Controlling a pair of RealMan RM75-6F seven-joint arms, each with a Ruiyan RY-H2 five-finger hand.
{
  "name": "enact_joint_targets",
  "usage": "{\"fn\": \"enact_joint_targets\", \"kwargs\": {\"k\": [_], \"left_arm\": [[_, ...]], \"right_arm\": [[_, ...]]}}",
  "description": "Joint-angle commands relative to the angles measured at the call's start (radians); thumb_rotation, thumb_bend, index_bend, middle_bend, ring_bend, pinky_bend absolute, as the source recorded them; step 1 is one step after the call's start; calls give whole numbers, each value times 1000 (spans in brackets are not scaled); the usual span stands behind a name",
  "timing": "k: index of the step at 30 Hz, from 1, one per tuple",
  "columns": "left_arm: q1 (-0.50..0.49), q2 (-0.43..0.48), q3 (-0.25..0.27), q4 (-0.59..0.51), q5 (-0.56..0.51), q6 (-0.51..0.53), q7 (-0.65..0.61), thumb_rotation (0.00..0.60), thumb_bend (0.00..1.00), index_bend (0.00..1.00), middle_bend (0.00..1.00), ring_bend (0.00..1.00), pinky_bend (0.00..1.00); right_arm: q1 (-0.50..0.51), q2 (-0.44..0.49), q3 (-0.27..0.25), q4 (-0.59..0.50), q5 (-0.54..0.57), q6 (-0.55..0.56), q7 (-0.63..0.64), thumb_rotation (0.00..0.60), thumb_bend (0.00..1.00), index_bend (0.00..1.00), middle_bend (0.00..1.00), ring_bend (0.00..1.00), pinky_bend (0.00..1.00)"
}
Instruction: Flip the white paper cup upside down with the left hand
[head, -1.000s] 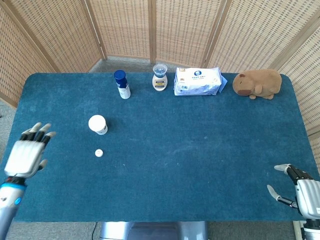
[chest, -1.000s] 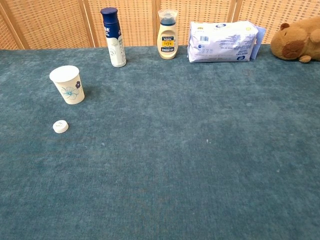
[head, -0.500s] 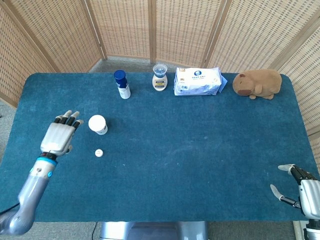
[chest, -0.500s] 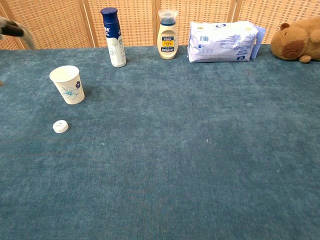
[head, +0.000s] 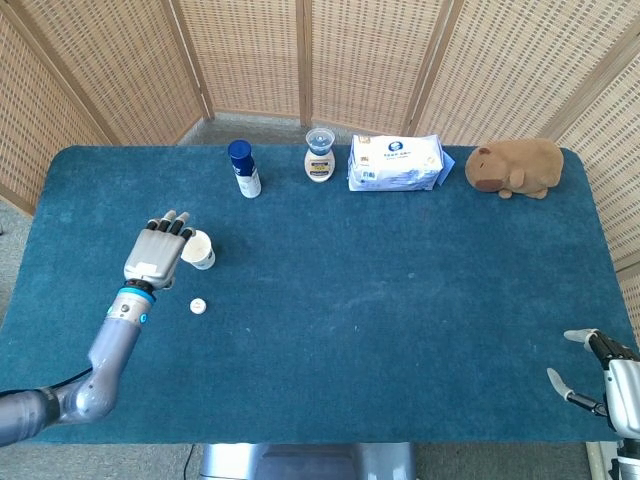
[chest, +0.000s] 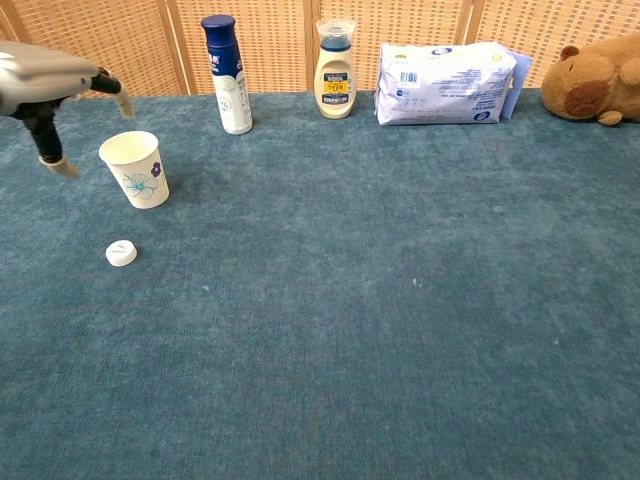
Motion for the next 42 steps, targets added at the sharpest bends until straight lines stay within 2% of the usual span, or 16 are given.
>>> {"fn": "enact_joint_targets", "kwargs": {"k": [1,11,22,42], "left_arm": [[-32,-29,-2,40,-31,-19,-9,599,163,226,92,0,172],[-73,-48,20,88,-92,-36,-46,600,161,225,92,0,172],[-71,-41,32,122,-85,-36,-132,600,161,226,92,0,172],[-127,-136,38,271,-137,-83,-186,599,161,226,92,0,172]], "right_arm": [[-3,3,2,-1,5,3,0,414,330,320,343,407,431],[-4,2,6,6,16,-10,7,416,330,321,343,407,431],[1,-8,5,16,18,-27,11,412,330,322,343,407,431],[-15,8,4,-10,25,-14,-14,411,329,330,343,407,431]]}}
